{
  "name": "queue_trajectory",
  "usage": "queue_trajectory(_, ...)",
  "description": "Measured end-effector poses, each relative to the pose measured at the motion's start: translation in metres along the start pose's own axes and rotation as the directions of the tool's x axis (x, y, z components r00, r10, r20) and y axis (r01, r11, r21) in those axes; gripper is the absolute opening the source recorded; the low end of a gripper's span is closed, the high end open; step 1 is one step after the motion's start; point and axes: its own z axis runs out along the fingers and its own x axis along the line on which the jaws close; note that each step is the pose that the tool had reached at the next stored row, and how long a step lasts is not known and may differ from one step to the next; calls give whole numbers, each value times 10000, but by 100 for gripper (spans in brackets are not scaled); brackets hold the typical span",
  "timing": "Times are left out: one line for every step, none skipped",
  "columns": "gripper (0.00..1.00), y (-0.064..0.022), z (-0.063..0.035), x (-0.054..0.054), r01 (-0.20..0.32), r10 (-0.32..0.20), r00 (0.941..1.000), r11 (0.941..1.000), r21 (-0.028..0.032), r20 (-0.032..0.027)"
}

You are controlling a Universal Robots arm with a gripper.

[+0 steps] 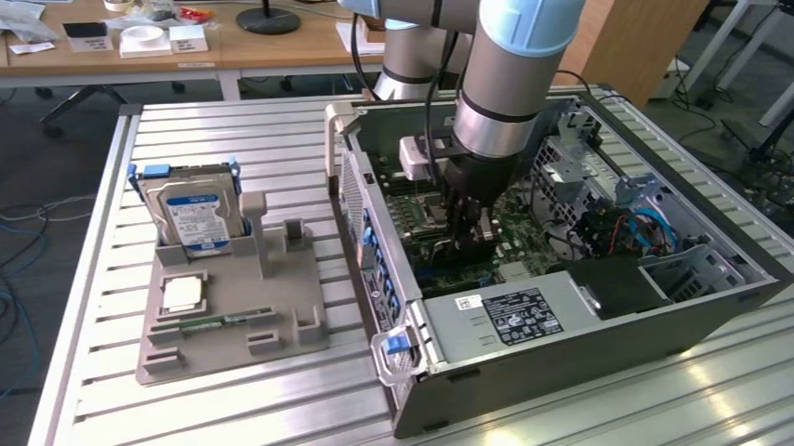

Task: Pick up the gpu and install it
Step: 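Insert the gpu into the slot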

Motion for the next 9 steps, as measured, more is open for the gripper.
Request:
queue_trajectory(27, 0, 0, 0, 1, -1, 10000, 10000, 0, 0)
queue_trajectory(27, 0, 0, 0, 0, 0, 10000, 10000, 0, 0)
queue_trajectory(27, 0, 0, 0, 1, -1, 10000, 10000, 0, 0)
queue_trajectory(27, 0, 0, 0, 0, 0, 10000, 10000, 0, 1)
queue_trajectory(27, 0, 0, 0, 0, 0, 10000, 10000, 0, 0)
queue_trajectory(27, 0, 0, 0, 0, 0, 10000, 10000, 0, 1)
queue_trajectory(27, 0, 0, 0, 0, 0, 10000, 10000, 0, 0)
queue_trajectory(27, 0, 0, 0, 0, 0, 10000, 10000, 0, 0)
queue_trajectory(27, 0, 0, 0, 0, 0, 10000, 10000, 0, 0)
